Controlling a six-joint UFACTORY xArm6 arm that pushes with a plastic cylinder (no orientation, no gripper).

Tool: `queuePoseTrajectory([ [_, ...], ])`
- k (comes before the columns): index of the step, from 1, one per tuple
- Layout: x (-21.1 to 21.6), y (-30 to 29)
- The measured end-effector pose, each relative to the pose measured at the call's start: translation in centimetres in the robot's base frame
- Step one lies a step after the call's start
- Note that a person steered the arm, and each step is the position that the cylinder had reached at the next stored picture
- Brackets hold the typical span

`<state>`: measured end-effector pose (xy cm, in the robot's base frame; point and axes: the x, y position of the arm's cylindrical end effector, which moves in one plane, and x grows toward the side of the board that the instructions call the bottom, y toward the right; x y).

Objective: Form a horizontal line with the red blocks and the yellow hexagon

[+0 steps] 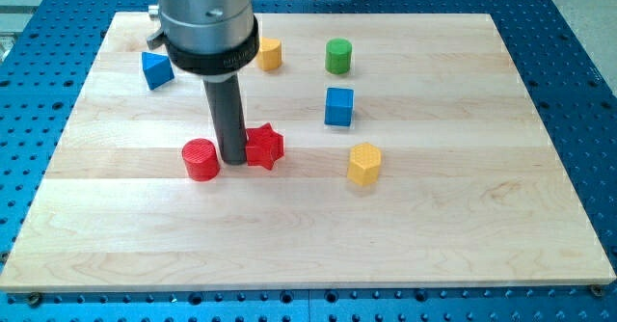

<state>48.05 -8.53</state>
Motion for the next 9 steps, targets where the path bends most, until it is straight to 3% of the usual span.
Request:
queuePoseTrajectory([
  [3,0.5,-2.3],
  [5,-5.7,-2.0],
  [7,-4.5,5.1],
  [9,-1.3,5.5],
])
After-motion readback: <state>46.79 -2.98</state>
